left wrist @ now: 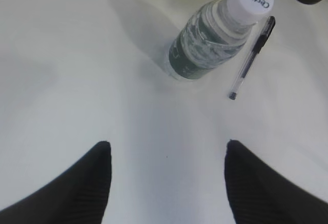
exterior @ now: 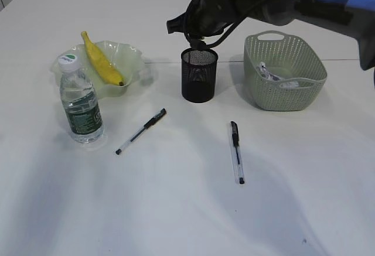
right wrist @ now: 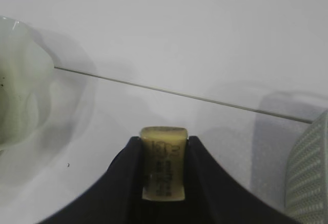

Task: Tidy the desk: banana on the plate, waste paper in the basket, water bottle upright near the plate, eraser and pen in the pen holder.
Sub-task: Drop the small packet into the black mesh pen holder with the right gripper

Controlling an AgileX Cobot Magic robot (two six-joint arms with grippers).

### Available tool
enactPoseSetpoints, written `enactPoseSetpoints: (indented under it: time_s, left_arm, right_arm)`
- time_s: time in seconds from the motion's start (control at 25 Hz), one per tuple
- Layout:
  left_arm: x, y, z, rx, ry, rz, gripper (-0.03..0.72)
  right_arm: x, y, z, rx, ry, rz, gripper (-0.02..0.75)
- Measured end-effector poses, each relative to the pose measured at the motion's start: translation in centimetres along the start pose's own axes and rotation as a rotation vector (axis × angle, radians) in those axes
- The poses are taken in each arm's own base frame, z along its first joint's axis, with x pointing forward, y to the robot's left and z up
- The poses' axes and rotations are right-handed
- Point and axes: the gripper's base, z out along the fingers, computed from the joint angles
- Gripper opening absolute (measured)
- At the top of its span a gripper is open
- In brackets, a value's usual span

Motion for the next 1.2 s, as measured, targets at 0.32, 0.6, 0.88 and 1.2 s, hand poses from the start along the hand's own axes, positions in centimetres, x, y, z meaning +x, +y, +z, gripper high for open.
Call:
enactPoseSetpoints:
  time_s: [0.32, 0.6, 0.88, 1.2]
  left_arm:
    - [0.0, 0.0, 0.0, 0.0, -0.002, 0.0, 0.489]
    - [0.0, 0.0, 0.0, -0.001, -0.003, 0.0, 0.489]
    - [0.0, 0.0, 0.0, -0.001, -0.003, 0.0, 0.489]
    - [0.0, 0.0, 0.0, -0.001, -0.004, 0.0, 0.489]
  right_arm:
    - [1.2, 0.3, 1.3, 0.001, 0.031, -0.006, 0.176]
    - [1.8, 0.4, 1.9, 0.002, 0.047, -0.009, 0.181]
    - [1.8, 0.4, 1.9, 0.001, 0.048, -0.007, 0.269]
    - [1.8, 0.4, 1.9, 0.001, 0.048, -0.007, 0.281]
